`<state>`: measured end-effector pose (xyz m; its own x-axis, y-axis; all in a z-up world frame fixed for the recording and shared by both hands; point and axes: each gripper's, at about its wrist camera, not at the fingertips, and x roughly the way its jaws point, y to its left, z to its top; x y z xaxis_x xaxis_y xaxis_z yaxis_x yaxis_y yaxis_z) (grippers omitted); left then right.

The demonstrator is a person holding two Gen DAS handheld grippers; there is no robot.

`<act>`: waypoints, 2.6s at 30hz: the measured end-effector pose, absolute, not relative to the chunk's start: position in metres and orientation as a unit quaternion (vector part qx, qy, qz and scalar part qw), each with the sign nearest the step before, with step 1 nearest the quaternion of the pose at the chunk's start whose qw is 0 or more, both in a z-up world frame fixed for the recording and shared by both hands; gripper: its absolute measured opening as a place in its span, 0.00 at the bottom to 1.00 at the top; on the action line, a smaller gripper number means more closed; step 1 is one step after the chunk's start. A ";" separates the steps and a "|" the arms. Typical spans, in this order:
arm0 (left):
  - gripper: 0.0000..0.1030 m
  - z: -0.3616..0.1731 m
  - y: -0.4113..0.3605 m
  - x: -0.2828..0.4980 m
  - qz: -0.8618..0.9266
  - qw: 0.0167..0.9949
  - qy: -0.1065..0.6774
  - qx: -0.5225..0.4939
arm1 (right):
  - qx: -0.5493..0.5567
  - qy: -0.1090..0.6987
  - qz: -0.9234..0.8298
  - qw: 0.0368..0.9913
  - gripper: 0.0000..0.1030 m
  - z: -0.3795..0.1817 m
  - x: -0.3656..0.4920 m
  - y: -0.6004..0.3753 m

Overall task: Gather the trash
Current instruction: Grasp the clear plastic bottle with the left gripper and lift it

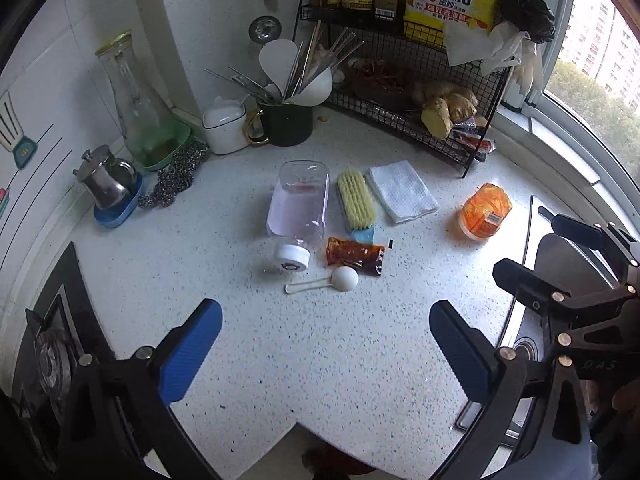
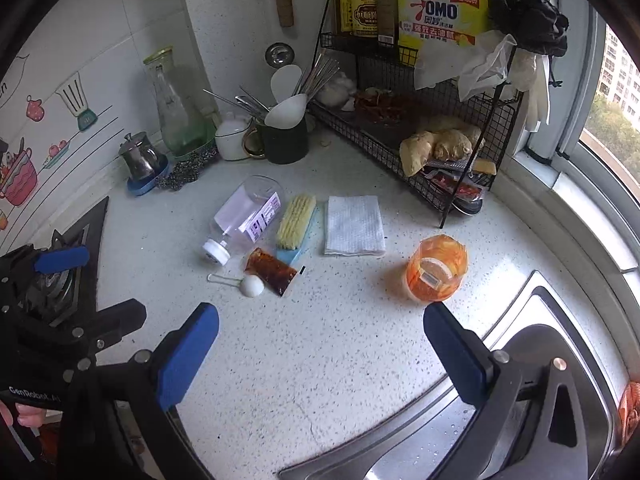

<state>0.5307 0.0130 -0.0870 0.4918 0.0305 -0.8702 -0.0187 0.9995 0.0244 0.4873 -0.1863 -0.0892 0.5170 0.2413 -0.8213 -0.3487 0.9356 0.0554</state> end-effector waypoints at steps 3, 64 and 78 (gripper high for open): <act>1.00 -0.101 0.020 0.558 0.009 0.856 0.517 0.004 | -0.053 0.474 0.158 0.865 0.99 -0.099 0.506 -0.187; 0.65 -0.138 -0.030 0.623 -0.008 0.836 0.548 0.003 | -0.072 0.519 0.094 0.846 1.00 -0.110 0.561 -0.234; 0.65 -0.158 -0.067 0.637 -0.007 0.828 0.561 0.003 | -0.073 0.539 0.120 0.831 1.00 -0.148 0.582 -0.268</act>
<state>0.6365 -0.0670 -0.1580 0.3714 -0.0081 -0.9285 0.0138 0.9999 -0.0032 0.5822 -0.2675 -0.1485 0.3910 0.1205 -0.9125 -0.2781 0.9605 0.0077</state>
